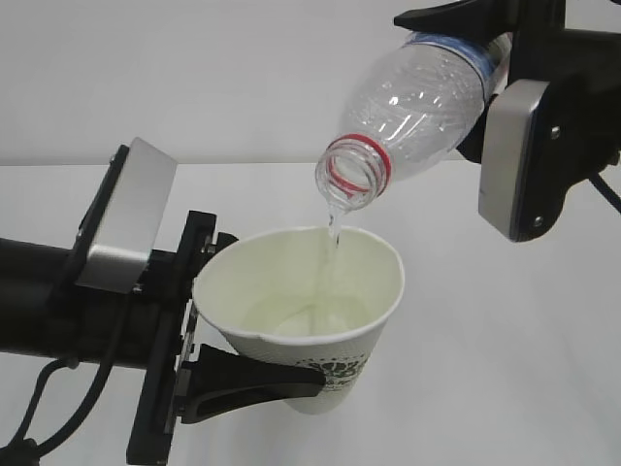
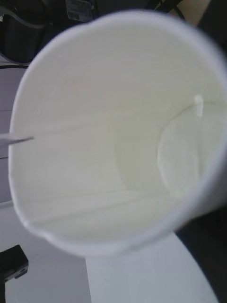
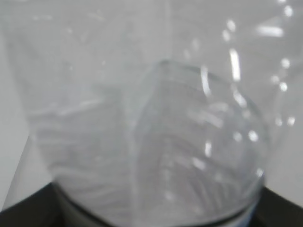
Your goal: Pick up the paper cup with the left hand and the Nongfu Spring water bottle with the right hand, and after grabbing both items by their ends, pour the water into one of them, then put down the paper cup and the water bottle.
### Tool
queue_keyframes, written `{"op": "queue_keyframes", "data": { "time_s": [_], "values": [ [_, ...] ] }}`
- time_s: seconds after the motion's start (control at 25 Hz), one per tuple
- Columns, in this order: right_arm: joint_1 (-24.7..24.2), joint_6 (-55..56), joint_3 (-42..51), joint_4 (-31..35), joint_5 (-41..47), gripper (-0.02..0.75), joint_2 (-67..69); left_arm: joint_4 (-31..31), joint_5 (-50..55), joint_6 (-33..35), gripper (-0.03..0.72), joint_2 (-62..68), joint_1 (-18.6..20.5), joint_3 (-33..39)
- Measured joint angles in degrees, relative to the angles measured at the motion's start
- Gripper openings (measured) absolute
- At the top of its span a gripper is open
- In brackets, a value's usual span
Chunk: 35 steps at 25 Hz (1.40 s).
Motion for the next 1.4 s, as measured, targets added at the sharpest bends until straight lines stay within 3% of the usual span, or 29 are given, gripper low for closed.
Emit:
{"op": "queue_keyframes", "data": {
  "time_s": [1.4],
  "values": [
    [0.0,-1.1,0.0,1.0,0.0,0.47,0.0,1.3,0.0,0.0,0.447,0.0,0.0,0.0]
  ]
}}
